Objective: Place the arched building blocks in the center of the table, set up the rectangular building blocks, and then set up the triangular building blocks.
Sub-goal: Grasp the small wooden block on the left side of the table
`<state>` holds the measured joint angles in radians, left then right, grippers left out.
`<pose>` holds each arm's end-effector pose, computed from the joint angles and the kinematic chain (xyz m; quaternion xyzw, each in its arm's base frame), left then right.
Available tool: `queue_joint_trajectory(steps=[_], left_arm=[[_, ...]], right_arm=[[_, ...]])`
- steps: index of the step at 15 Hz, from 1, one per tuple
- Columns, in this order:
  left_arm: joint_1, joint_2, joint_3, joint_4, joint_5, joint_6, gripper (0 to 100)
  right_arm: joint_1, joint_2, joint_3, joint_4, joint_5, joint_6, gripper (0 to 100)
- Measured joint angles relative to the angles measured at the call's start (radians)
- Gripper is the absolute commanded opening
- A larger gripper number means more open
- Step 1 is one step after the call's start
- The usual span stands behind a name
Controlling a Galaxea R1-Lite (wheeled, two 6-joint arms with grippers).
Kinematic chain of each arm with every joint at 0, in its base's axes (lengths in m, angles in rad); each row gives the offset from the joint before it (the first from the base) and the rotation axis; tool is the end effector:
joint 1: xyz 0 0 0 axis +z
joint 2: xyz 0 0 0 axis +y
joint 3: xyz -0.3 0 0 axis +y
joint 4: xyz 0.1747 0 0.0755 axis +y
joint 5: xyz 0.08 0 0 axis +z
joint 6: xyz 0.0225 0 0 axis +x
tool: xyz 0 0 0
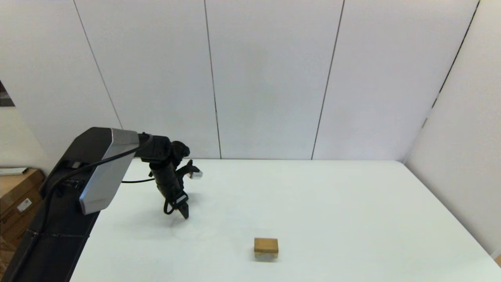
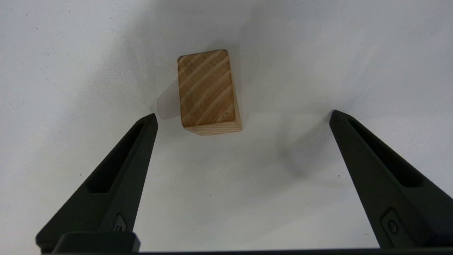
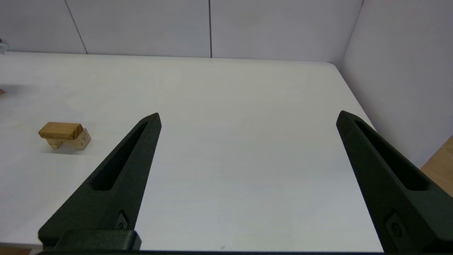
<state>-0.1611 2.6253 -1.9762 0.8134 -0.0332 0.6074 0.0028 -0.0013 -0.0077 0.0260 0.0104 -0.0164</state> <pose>0.4507 -0.0740 0.0008 0.2623 0.6143 -0.2682 0.6942 -0.0235 0.0002 0.0749 -0.0082 0.0084 0.0067 0.9999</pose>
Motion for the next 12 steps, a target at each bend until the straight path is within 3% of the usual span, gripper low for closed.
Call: queue_joint_trajectory(steps=[3,4,12], left_arm=[[0.001,0.0,0.0,0.001,-0.001,0.002,100],[0.001,0.0,0.0,0.002,-0.003,0.003,0],[-0.008,-0.004,0.0,0.021,-0.033,0.006,0]], right_arm=[[0.0,0.0,0.0,0.0,0.0,0.0,100],[0.0,0.0,0.0,0.0,0.0,0.0,100],[0.0,0.0,0.0,0.0,0.0,0.0,100]])
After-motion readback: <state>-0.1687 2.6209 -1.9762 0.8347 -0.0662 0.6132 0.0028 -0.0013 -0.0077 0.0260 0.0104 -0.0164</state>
